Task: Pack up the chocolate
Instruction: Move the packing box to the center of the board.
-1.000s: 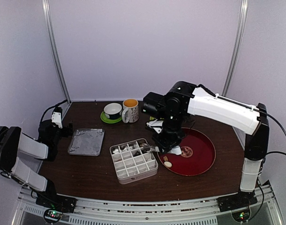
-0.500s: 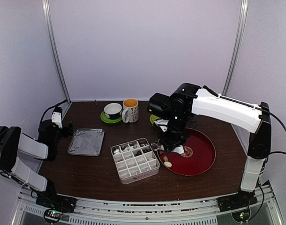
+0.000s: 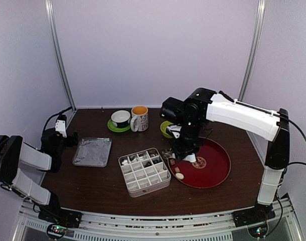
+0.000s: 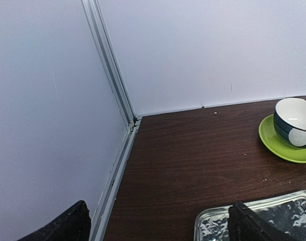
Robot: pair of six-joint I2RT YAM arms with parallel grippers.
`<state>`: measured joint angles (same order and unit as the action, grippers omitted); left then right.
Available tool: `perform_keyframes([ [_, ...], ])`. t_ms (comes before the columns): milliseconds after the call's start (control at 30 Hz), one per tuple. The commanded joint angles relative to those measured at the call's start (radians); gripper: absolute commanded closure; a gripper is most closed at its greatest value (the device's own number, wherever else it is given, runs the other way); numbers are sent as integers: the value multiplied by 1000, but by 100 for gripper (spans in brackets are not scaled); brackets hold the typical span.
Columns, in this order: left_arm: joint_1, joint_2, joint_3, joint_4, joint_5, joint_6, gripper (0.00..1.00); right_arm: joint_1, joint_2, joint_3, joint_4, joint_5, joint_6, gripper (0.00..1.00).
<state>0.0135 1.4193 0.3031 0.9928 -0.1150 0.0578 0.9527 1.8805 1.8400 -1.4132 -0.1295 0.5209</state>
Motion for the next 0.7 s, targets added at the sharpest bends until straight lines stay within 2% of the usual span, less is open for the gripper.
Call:
perform_keyframes([
  [0,9,6,24,27,8,-9,2,-32,-57,-113,30,19,66,70],
  [133,8,4,24,26,6,-9,2,-44,-116,-210,79,4,119,70],
  [233,9,4,24,26,6,-9,2,-45,-143,-220,93,-19,144,69],
  [500,9,6,26,26,9,-10,2,-46,-97,-18,68,-103,165,66],
  [667,9,5,24,27,10,-10,2,-44,-21,91,7,-142,119,66],
])
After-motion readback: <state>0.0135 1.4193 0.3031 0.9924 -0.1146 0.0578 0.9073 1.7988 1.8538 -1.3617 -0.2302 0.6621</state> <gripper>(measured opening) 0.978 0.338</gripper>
